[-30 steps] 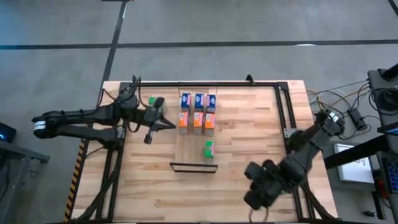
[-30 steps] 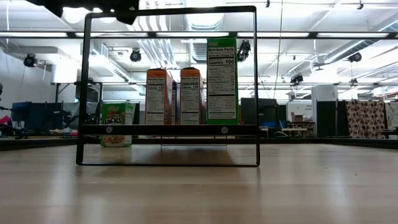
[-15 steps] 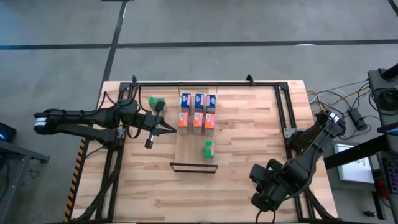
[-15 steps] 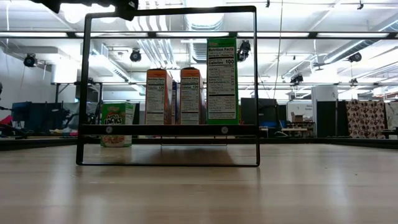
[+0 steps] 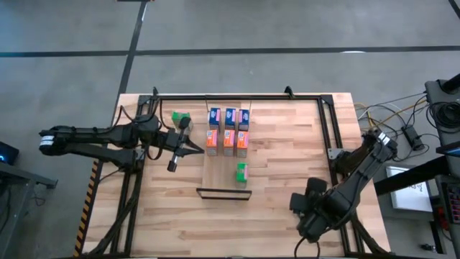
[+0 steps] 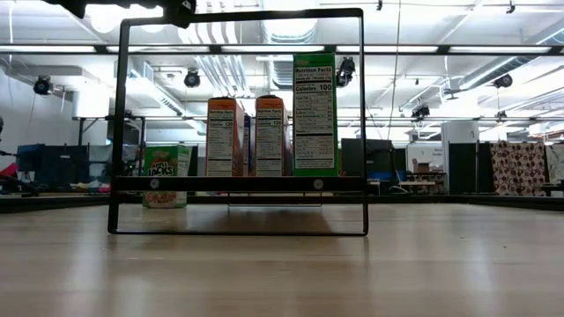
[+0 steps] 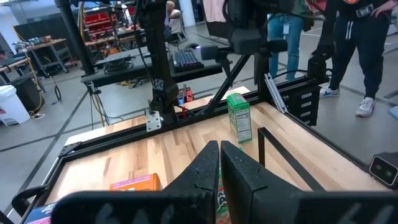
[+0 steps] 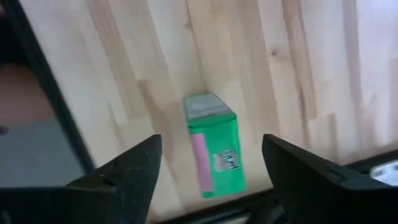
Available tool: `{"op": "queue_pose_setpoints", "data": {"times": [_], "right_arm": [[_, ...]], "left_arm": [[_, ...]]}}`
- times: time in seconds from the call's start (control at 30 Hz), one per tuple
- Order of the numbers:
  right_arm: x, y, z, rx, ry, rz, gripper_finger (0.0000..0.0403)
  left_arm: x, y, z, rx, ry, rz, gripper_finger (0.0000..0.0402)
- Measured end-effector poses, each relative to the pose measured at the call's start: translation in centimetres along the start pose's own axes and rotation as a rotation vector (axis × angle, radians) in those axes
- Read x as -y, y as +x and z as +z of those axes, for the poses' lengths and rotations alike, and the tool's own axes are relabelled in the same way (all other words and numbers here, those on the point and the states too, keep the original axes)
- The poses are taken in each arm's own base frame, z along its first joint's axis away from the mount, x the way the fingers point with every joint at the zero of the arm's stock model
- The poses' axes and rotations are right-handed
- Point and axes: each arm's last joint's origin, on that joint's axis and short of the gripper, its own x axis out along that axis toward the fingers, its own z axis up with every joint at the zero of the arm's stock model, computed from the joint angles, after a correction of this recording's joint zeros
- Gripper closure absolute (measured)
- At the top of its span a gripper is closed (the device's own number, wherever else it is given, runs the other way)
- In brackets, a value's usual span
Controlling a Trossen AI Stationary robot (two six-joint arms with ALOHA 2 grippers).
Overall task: Stack cereal on shelf
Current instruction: Put the bottom green cereal box on the shelf aligned with the other green cereal box
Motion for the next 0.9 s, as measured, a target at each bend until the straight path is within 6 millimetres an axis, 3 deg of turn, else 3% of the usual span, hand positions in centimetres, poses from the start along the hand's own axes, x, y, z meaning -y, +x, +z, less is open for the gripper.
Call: {"op": "queue_pose_setpoints", "data": {"times": [0.27,0.63,0.9], "right_arm": [[-0.3,1.9,0.0,-0.080,-0.123,-0.128,0.0121],[-0.7,2.2,-0.2,-0.065,-0.100,-0.103,0.0120],[-0.8,3.6,-1.3,-0.069,-0.132,-0.111,0.0131]], "left_arm": [[0.0,0.0,0.0,0.001,-0.010,0.001,0.0401],[-0.1,0.6,-0.4,-0.020,-0.021,-0.004,0.0401],[-0.4,1.9,-0.8,-0.028,-0.028,-0.006,0.0401]]}}
